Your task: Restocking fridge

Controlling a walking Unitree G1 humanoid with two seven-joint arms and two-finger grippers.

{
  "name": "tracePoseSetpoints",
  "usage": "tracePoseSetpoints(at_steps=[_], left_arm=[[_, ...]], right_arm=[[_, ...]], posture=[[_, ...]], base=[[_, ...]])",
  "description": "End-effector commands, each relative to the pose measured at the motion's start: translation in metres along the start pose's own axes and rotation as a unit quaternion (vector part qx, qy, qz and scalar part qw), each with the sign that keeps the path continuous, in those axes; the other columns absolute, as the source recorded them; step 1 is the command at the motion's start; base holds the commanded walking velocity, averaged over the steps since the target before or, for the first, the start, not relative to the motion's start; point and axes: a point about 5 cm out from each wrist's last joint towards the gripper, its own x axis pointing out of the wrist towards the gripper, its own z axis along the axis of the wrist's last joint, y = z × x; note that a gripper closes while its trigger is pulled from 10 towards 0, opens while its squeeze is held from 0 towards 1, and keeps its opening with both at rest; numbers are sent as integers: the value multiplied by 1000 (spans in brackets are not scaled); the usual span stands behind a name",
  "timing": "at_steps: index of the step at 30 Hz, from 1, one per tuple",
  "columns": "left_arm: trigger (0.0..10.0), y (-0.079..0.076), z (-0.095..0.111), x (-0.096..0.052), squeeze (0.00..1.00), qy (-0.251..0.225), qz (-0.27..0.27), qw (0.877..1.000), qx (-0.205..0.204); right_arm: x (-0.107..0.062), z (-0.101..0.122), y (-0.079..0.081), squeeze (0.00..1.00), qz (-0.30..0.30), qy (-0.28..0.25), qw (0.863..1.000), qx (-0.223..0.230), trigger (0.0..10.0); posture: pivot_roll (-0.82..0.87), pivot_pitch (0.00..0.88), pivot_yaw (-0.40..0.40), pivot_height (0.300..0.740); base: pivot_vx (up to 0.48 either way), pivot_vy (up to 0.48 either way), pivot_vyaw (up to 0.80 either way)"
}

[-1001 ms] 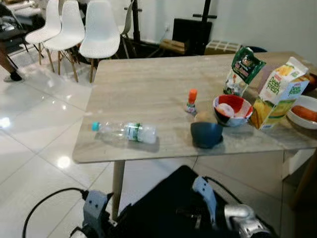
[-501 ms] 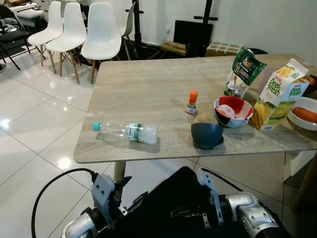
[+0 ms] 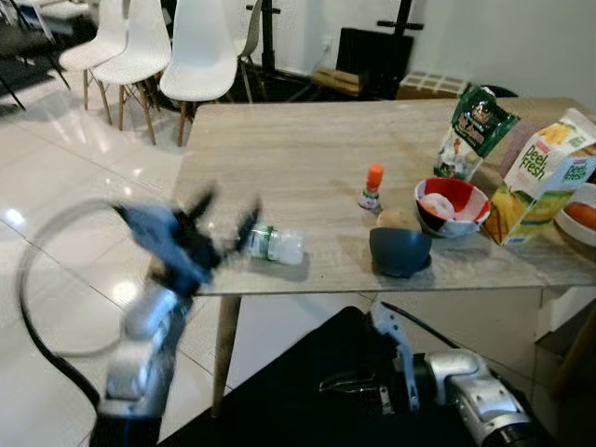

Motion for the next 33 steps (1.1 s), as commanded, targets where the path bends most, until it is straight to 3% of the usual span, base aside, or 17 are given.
tracePoseSetpoints(at_steps=[1,4,6,9,10,12,13,15,18,20,21,24,29,33], left_arm=[[10000,22,-13,-8,0,52,72,996,18],[10000,38,-10,-9,0,67,129,989,39],[10000,38,-10,-9,0,67,129,989,39],[10000,70,-1,-23,0,91,252,958,103],[10000,70,-1,-23,0,91,252,958,103],[10000,75,2,-28,0,101,290,946,102],[10000,75,2,-28,0,101,290,946,102],[10000,76,0,-30,0,112,302,941,102],[10000,82,-4,-36,0,127,327,931,104],[10000,87,-6,-41,0,136,347,922,103],[10000,87,-6,-41,0,136,347,922,103],[10000,91,-9,-43,0,142,364,916,90],[10000,90,-11,-41,0,146,356,920,68],[10000,89,-12,-38,0,149,344,925,65]], right_arm=[[1,-7,-4,0,-38,25,999,-25,10000],[2,-4,-10,0,-79,-2,997,-17,10000],[2,-4,-10,0,-79,-2,997,-17,10000],[1,23,-11,0,-91,-137,986,29,10000],[1,23,-11,0,-91,-137,986,29,10000],[-5,39,-3,0,-19,-206,976,64,10000],[-5,39,-3,0,-19,-206,976,64,10000],[-12,49,10,0,66,-232,967,76,10000],[-16,63,9,0,67,-270,958,73,10000],[-18,74,1,0,31,-301,951,63,10000],[-18,74,1,0,31,-301,951,63,10000],[-13,83,-13,0,-68,-294,953,15,10000],[-11,90,-19,0,-114,-291,950,-2,10000],[-11,94,-20,0,-118,-301,946,-2,10000]], posture=[[-45,82,14,740],[-41,83,15,740],[-41,83,15,740],[-36,87,19,740],[-36,87,19,740],[-33,86,19,740],[-33,86,19,740],[-33,86,19,740],[-35,88,21,740],[-37,88,23,740],[-37,88,23,740],[-39,90,24,740],[-35,88,21,740],[-34,87,21,740]], base=[[0,0,0],[0,0,0],[0,0,0],[0,0,0],[0,0,0],[0,0,0],[0,0,0],[0,0,0],[0,0,0],[0,0,0],[0,0,0],[0,0,0],[0,0,0],[0,0,0]])
